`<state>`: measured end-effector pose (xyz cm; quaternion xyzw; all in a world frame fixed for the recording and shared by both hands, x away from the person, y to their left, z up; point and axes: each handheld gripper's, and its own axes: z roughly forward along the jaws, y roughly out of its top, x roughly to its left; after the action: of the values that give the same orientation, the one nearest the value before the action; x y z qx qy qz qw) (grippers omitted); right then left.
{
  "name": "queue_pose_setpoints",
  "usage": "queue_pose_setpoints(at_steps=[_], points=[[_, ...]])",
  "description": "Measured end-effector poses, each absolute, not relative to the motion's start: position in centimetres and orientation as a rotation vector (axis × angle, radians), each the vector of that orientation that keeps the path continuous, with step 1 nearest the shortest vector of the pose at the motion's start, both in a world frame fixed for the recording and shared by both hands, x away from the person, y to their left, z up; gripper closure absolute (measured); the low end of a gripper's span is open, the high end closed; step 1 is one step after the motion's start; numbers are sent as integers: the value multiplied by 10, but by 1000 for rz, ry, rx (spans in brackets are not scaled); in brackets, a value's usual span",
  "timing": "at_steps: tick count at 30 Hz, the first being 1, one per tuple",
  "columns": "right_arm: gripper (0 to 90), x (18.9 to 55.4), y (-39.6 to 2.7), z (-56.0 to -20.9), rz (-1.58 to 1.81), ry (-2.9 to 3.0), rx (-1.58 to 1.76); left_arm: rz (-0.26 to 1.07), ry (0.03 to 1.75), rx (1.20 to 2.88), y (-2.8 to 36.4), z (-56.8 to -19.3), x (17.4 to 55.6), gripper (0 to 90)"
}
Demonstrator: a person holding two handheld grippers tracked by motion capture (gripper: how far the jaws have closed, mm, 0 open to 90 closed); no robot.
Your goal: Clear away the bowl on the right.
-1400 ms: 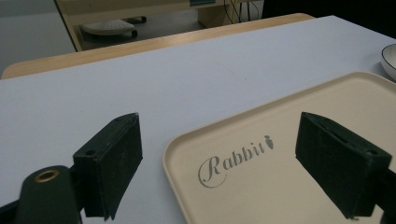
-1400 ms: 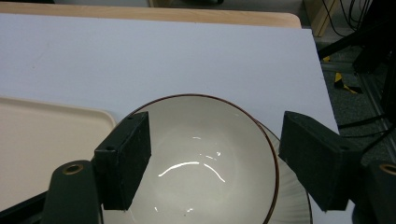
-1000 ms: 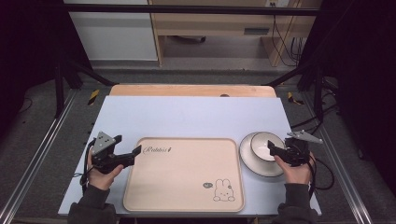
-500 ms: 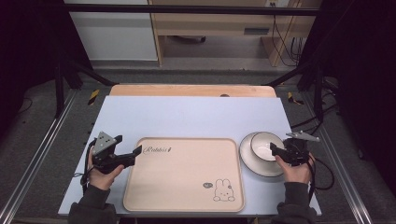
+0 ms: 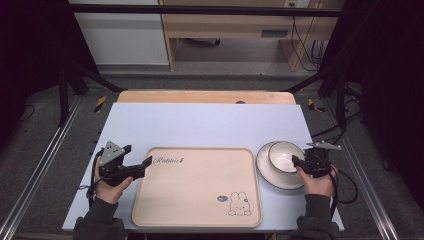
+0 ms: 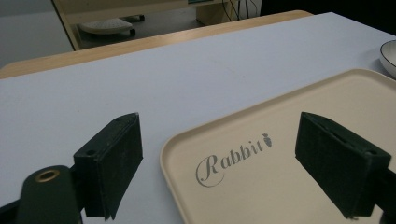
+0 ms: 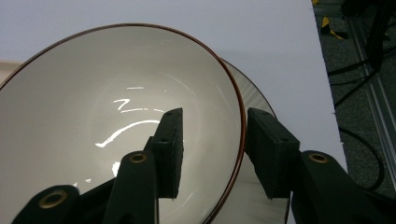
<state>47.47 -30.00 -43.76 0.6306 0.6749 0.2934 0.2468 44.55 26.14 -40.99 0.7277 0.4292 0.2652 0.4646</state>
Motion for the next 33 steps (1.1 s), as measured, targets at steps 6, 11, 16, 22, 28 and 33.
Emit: queue_pose_setpoints(at_steps=[6,11,16,22,28,33], points=[[633,477,-300,-439,801,1857,1759,650,1055,1788,261,-411,446,146],[659,479,-300,-440,793,1867,1783,649,1056,1789,261,-411,446,146],[696,480,-303,-441,792,1867,1797,649,1057,1790,261,-411,446,146],[731,482,-303,-442,776,1864,1821,647,1059,1792,261,-412,447,146],[756,483,-302,-443,773,1846,1877,647,1060,1791,261,-412,447,146],[764,484,-303,-443,779,1840,1893,644,1059,1797,261,-412,447,146]])
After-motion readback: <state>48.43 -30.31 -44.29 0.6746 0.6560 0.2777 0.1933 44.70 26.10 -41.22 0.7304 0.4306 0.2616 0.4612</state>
